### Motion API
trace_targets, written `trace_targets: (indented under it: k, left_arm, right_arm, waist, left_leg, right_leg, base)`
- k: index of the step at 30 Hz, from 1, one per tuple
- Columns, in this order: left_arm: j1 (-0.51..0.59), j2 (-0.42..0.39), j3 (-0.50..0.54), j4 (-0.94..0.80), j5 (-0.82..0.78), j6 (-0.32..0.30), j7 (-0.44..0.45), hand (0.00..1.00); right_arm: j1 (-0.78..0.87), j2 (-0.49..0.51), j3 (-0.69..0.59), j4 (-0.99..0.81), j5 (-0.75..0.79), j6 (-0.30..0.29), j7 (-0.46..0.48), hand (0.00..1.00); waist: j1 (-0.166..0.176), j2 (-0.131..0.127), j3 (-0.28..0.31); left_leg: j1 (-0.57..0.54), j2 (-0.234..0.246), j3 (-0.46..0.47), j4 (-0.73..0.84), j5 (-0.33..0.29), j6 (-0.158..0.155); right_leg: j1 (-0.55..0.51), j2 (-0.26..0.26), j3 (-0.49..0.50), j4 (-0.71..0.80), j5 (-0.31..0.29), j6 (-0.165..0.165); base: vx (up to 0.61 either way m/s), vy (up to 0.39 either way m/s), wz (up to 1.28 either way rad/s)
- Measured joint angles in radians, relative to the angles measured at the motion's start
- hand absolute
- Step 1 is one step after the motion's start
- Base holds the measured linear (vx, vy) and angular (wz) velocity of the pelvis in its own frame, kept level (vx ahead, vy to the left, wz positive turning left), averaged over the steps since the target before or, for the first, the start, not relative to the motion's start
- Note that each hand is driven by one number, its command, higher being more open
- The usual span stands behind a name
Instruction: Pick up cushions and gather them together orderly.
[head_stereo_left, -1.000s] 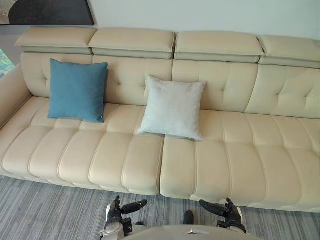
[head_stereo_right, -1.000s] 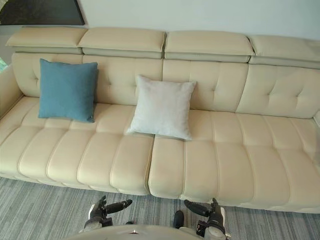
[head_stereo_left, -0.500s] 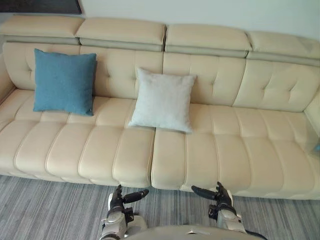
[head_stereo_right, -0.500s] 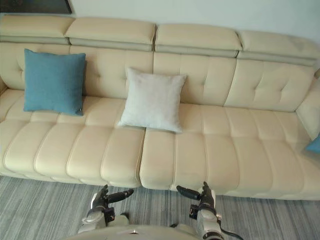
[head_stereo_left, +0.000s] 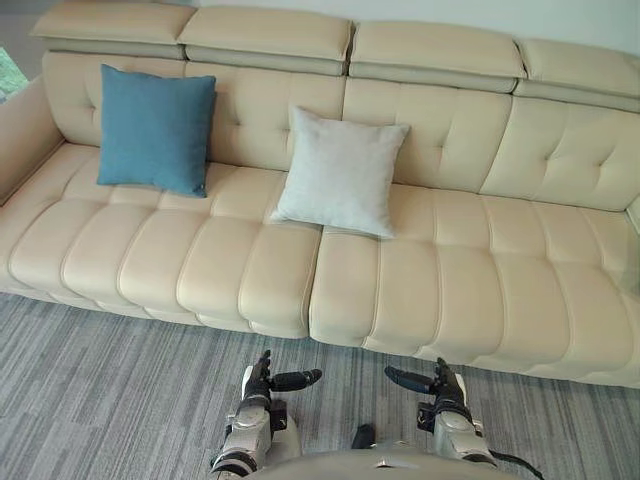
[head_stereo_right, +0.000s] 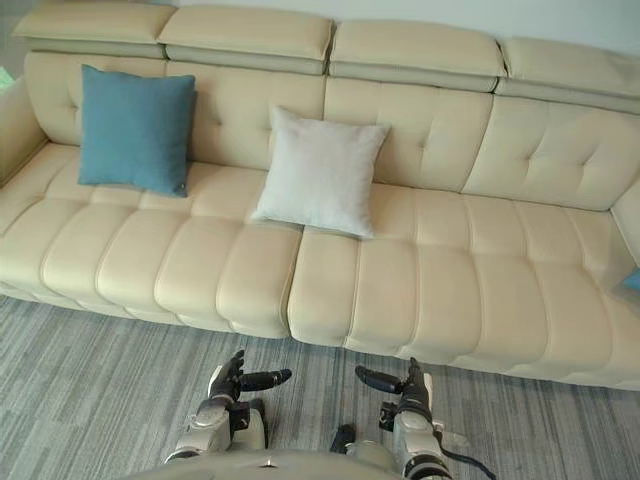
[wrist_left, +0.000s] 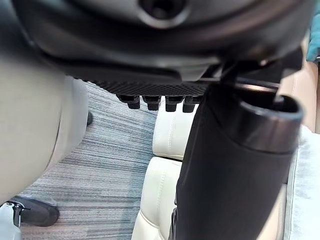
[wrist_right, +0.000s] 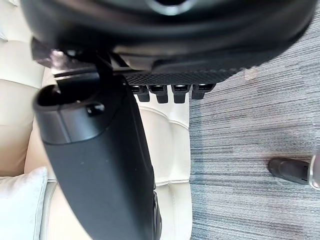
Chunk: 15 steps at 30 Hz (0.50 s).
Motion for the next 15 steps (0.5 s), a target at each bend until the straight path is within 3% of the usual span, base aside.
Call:
trace_targets:
  k: [2, 3, 6, 9, 15]
  left_arm:
    - [0.005, 0.0, 0.001, 0.001, 0.015, 0.003, -0.001, 1.0]
    - [0.0, 0.003, 0.004, -0.001, 0.019, 0.008, -0.002, 1.0]
    - [0.023, 0.035, 0.013, 0.002, 0.026, 0.011, 0.002, 1.0]
    - [0.036, 0.034, 0.013, 0.008, 0.03, 0.011, -0.001, 1.0]
    - [0.029, 0.036, 0.048, 0.065, 0.068, 0.017, -0.007, 1.0]
  right_arm:
    - [0.004, 0.0, 0.0, 0.0, 0.0, 0.0, 0.002, 1.0]
    - [0.005, 0.01, -0.003, 0.01, 0.0, 0.0, 0.005, 1.0]
    - [0.052, 0.043, -0.003, 0.032, 0.001, 0.009, 0.037, 1.0]
    - [0.071, 0.043, -0.05, 0.035, 0.004, 0.009, 0.036, 1.0]
    - [0.074, 0.045, -0.101, 0.036, 0.023, 0.009, 0.037, 1.0]
  waist:
    - [-0.003, 0.01, -0.002]
    - [-0.002, -0.002, 0.006]
    - [-0.005, -0.024, -0.021]
    - [-0.016, -0.018, -0.041]
    - [-0.024, 0.0, -0.058]
  left_leg:
    - [0.027, -0.009, -0.023, -0.026, -0.064, 0.016]
    - [0.03, -0.016, -0.013, -0.03, -0.068, 0.02]
    - [0.06, -0.043, 0.046, -0.069, -0.07, 0.032]
    - [0.077, -0.073, 0.054, -0.104, -0.069, 0.038]
    - [0.128, -0.064, 0.131, -0.148, -0.051, 0.064]
  right_leg:
    - [-0.01, 0.004, 0.01, 0.0, 0.008, 0.009]
    - [-0.011, -0.002, 0.028, -0.003, 0.015, 0.023]
    - [0.021, -0.013, 0.08, -0.103, 0.092, 0.052]
    - [0.036, -0.021, 0.111, -0.172, 0.132, 0.054]
    - [0.041, 0.017, 0.221, -0.253, 0.184, 0.056]
  base:
    - [-0.15, 0.196, -0.13]
    - [-0.2, 0.254, -0.27]
    - [-0.09, 0.158, -0.42]
    - [0.01, 0.115, -0.26]
    - [0.14, 0.015, -0.6]
